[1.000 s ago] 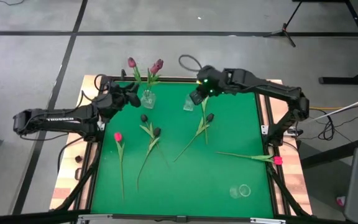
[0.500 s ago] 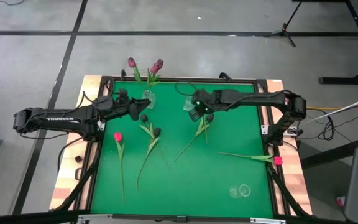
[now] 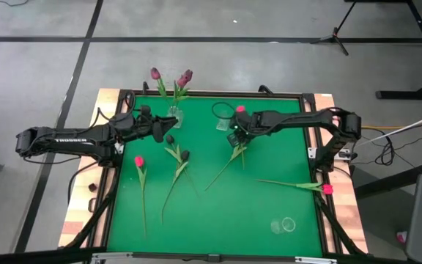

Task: Sort flowers into vase by color
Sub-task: Put the middle red tulip into the top right transparent vase

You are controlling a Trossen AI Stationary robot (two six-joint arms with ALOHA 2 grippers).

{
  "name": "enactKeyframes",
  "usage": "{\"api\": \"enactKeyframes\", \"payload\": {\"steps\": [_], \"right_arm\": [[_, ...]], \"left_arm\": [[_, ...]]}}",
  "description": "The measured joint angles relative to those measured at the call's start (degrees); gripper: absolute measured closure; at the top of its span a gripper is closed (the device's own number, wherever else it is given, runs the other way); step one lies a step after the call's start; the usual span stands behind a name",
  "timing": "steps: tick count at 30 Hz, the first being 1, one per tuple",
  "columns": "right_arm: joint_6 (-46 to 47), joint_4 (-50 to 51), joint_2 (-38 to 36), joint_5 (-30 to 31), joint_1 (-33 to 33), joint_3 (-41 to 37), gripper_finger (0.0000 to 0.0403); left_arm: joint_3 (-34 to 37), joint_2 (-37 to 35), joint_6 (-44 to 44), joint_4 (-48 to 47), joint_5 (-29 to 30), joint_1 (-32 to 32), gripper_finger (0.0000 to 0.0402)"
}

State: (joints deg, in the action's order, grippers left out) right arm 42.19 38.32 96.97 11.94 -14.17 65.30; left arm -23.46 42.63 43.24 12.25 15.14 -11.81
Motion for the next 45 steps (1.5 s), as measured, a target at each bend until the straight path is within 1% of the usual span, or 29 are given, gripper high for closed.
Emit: {"api": "enactKeyframes", "payload": {"steps": [3,5,11,17,21,23,26,37,39,42,45], "right_arm": [[1.8,0.1,0.0,0.5,-2.0,-1.0,0.0194],[1.9,-0.5,0.0,0.5,-3.1,-1.4,0.0189],[1.3,-5.6,0.4,-1.0,-3.9,-2.5,0.0188],[1.1,-5.8,4.4,-2.5,-3.8,-2.6,0.0188],[1.1,-5.7,5.6,-2.5,-3.9,-2.6,0.0191],[1.1,-5.8,5.8,-2.5,-3.9,-2.5,0.0202],[1.3,-5.7,5.9,-2.6,-3.9,-2.5,0.0233],[1.4,-5.7,5.9,-5.0,-3.9,-2.5,0.0388],[1.4,-5.7,5.9,-5.0,-3.9,-2.5,0.0396],[2.4,-5.7,5.9,-5.0,-3.9,-2.5,0.0389],[2.7,-5.9,5.8,-5.1,-3.9,-2.5,0.0396]], "left_arm": [[0.0,0.0,0.1,-0.1,0.2,0.0,0.0258],[0.0,0.0,0.1,-0.1,0.2,0.0,0.0258],[0.0,0.0,0.1,-0.3,0.2,0.0,0.0258],[0.0,0.0,0.1,-1.1,0.3,0.0,0.0258],[0.0,0.0,0.2,-1.4,0.3,0.0,0.0258],[0.0,0.0,0.2,-1.4,0.4,0.0,0.0258],[0.0,0.0,0.3,-1.4,0.6,0.0,0.0258],[0.0,0.0,0.3,-2.9,0.9,0.0,0.0258],[0.0,0.0,0.3,-2.9,0.9,0.0,0.0258],[0.0,0.0,0.3,-2.9,0.9,0.0,0.0258],[0.0,0.0,0.3,-2.8,0.9,0.0,0.0258]]}}
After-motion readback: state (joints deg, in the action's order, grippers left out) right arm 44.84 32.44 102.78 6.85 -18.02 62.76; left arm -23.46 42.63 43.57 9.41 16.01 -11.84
